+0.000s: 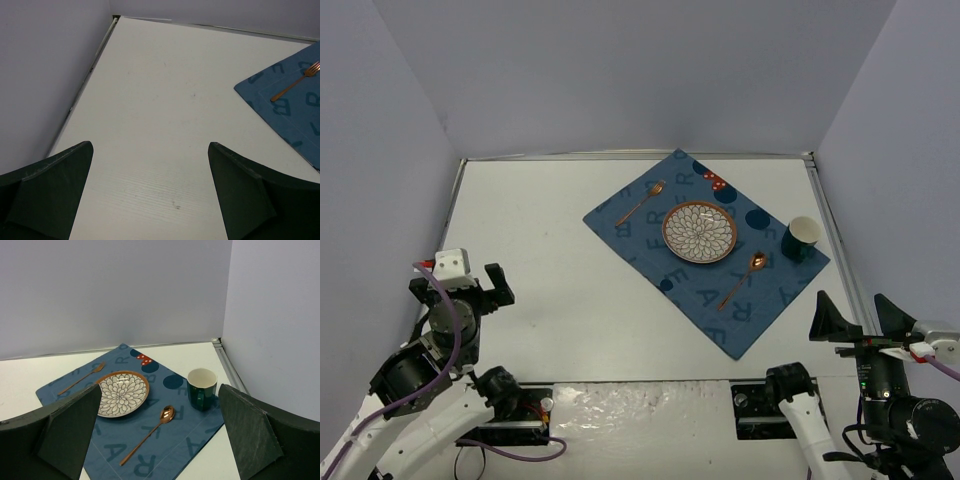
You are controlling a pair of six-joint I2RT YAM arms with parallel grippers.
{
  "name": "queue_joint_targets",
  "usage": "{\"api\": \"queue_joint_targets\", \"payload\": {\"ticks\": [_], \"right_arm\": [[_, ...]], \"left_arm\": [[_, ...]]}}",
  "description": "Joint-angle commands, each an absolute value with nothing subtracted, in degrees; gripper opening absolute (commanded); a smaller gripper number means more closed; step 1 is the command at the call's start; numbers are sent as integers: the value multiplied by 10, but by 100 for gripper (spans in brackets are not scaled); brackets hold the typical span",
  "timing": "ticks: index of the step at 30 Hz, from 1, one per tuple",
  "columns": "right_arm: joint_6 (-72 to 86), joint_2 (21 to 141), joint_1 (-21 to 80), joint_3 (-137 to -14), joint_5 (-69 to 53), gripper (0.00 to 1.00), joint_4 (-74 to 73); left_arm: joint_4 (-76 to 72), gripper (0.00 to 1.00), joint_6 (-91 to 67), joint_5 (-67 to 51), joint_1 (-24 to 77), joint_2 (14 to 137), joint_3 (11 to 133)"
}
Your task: Set the dinner table for one person
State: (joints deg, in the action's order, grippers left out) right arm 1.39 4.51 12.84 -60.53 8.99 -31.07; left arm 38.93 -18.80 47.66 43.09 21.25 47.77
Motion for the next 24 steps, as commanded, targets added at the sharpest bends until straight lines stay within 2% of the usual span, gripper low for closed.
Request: {"api": "queue_joint_targets", "payload": {"ticks": [1, 24], "right_arm": [[6, 66, 133, -604, 97, 100, -271], [6, 79, 133, -604, 86, 100, -270]], "left_arm": [[351, 97, -174, 511, 428, 214, 478], [330, 97, -173, 453, 353, 238, 472]]}}
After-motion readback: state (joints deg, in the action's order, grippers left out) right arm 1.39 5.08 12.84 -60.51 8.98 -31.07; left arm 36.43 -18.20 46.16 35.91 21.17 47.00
